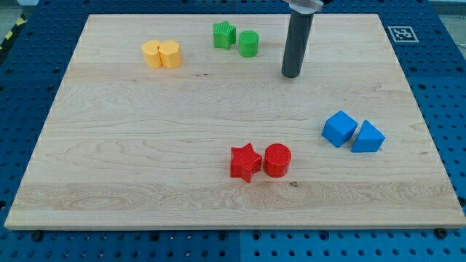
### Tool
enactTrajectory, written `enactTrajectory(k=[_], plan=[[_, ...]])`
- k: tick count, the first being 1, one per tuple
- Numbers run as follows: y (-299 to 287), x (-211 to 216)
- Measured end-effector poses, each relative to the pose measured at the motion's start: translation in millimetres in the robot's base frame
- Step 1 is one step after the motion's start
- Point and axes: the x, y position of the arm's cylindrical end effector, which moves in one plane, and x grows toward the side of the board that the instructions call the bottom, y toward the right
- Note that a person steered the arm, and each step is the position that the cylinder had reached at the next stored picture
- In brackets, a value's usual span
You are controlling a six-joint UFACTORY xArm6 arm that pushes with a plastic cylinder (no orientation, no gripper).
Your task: Slide the arm towards the center left side of the board
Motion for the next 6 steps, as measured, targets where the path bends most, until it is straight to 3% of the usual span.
enactTrajectory(k=[2,3,6], plan=[[0,0],[-31,5],[-221,31]])
